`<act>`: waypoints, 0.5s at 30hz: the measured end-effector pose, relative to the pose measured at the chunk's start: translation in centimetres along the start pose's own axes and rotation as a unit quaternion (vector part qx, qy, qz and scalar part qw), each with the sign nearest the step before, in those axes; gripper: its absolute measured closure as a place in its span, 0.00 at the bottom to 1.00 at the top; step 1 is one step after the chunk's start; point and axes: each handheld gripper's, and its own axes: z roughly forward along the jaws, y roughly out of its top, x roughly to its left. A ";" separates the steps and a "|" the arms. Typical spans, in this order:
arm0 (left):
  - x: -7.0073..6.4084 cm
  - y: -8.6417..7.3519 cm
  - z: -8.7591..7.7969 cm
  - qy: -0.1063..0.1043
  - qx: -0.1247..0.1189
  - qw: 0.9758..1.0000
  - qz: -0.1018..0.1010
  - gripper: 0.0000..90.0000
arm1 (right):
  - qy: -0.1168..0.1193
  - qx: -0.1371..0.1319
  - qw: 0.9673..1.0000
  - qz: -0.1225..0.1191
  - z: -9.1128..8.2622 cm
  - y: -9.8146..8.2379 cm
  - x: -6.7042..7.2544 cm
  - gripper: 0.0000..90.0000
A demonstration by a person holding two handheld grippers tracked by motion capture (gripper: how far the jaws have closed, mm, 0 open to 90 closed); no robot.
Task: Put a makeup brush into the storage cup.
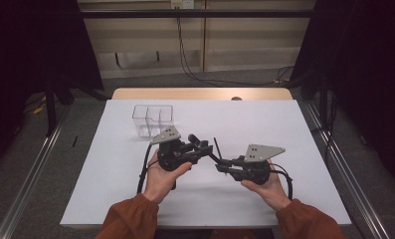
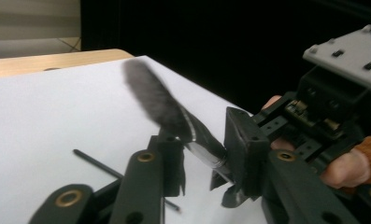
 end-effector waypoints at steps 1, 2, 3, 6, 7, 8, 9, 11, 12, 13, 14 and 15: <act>0.0 0.0 0.0 -0.002 -0.001 1.000 -0.001 0.79 | 0.000 0.000 1.000 -0.001 0.0 0.0 0.0 0.88; 0.0 0.0 0.0 -0.007 0.001 1.000 -0.003 0.80 | -0.001 0.000 1.000 0.001 0.1 0.0 0.0 0.88; 0.1 0.0 0.1 -0.008 0.001 1.000 0.003 0.81 | -0.003 0.000 1.000 0.003 0.1 -0.1 -0.1 0.87; 0.2 -0.2 0.0 -0.021 0.002 1.000 0.001 0.84 | -0.010 -0.001 1.000 0.015 -0.1 -0.1 -0.4 0.84; 0.2 -0.2 0.1 -0.029 0.002 1.000 -0.003 0.86 | -0.013 -0.002 1.000 0.016 -0.1 -0.1 -0.5 0.82; 0.1 -0.2 0.1 -0.028 0.002 1.000 0.001 0.87 | -0.014 -0.004 1.000 0.018 -0.2 -0.1 -0.6 0.81; 0.1 -0.2 0.1 -0.030 0.000 1.000 0.000 0.88 | -0.015 -0.004 1.000 0.018 -0.2 -0.1 -0.6 0.80; -0.1 -0.2 0.1 -0.030 0.001 1.000 0.006 0.88 | -0.016 -0.006 1.000 0.019 -0.2 -0.1 -0.6 0.77; -0.1 -0.2 0.1 -0.031 0.002 0.999 0.005 0.88 | -0.016 -0.005 1.000 0.017 -0.2 0.0 -0.6 0.76; -0.1 -0.2 0.1 -0.028 0.004 1.000 0.009 0.88 | -0.015 -0.007 1.000 0.017 -0.2 0.0 -0.6 0.73; -0.1 -0.2 0.1 -0.025 0.005 1.000 0.013 0.88 | -0.016 -0.008 1.000 0.017 -0.3 0.0 -0.6 0.70; -0.1 -0.2 0.1 -0.028 0.005 1.000 0.009 0.88 | -0.017 -0.008 1.000 0.017 -0.3 0.0 -0.5 0.68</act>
